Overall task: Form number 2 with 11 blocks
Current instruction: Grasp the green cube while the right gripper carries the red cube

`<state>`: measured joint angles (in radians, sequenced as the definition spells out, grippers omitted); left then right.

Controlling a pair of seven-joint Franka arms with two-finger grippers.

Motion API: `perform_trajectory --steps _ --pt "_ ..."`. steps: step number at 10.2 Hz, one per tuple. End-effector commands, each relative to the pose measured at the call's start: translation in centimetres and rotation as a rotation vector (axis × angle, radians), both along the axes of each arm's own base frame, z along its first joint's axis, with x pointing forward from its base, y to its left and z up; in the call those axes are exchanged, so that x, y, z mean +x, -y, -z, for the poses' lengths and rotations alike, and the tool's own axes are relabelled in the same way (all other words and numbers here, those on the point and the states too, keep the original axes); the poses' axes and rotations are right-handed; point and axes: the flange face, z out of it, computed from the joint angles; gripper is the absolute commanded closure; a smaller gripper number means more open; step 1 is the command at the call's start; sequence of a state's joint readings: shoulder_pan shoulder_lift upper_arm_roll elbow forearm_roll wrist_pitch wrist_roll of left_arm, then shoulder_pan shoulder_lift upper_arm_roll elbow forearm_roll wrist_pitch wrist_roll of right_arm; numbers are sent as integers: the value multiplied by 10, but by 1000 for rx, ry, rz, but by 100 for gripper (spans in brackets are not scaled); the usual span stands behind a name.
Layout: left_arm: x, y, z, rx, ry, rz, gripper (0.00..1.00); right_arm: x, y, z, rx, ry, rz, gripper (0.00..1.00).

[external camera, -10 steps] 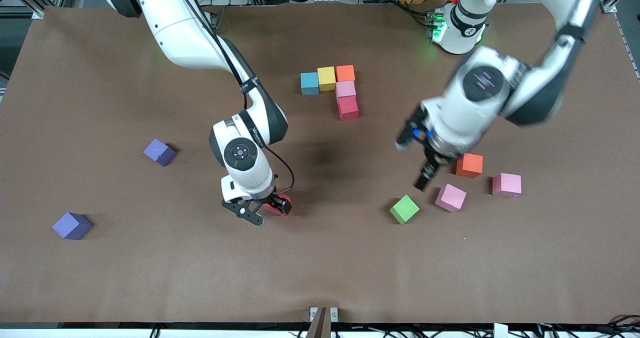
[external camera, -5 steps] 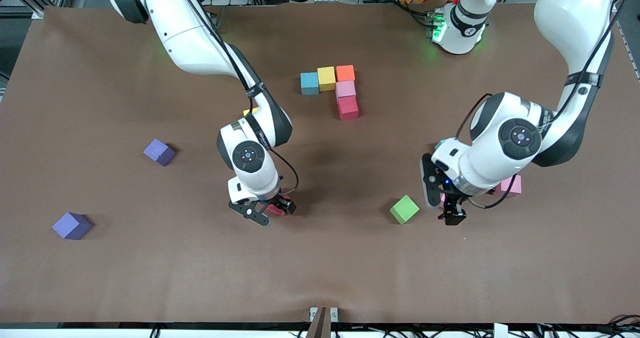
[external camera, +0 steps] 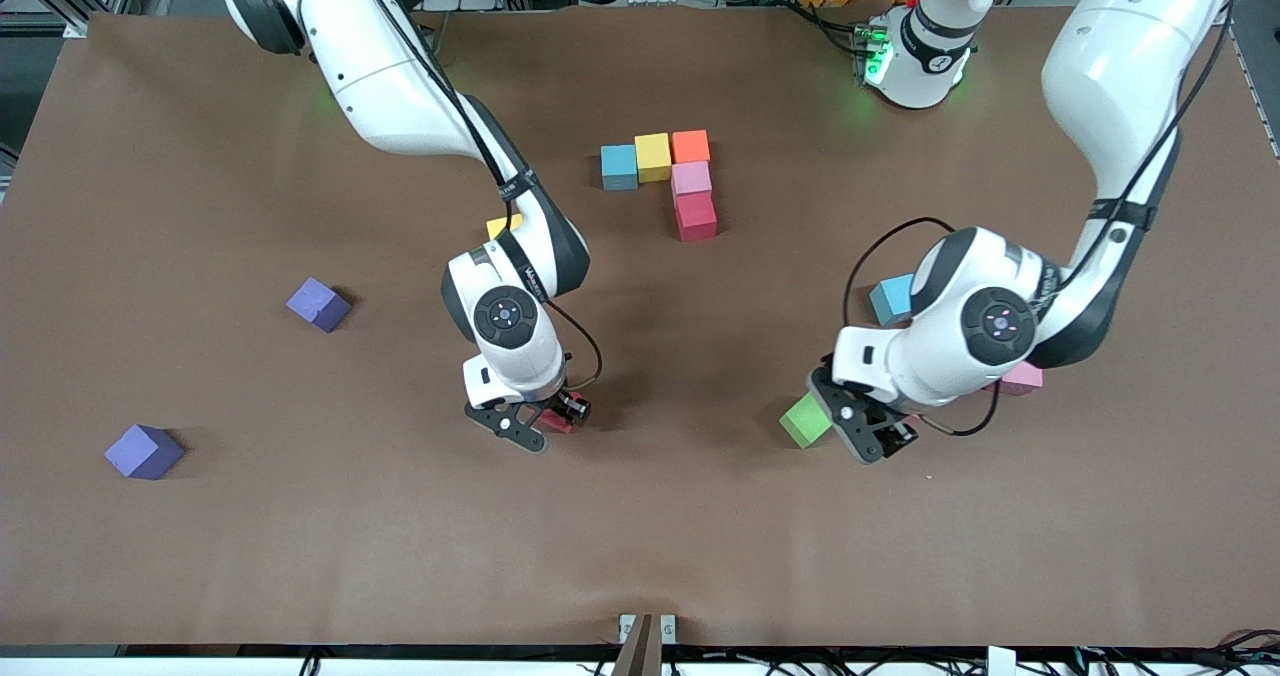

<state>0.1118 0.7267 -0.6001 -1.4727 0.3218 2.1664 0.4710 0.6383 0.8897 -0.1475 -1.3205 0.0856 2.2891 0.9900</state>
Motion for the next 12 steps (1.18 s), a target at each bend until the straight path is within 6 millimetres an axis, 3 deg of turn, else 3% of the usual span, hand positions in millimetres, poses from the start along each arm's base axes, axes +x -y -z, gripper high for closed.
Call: perform_trajectory --steps 1,3,5,7,12 --pt "7 8 28 -1 3 -60 0 0 3 10 1 -9 14 32" --pt "-2 28 46 59 2 -101 0 -3 6 19 5 3 16 32" --pt "-9 43 57 103 5 -119 0 -2 5 6 15 9 23 35" --pt "-11 43 67 116 0 -103 0 -5 11 -17 30 15 70 36" --pt "-5 22 91 208 30 -60 0 -41 22 -64 41 -3 30 37"
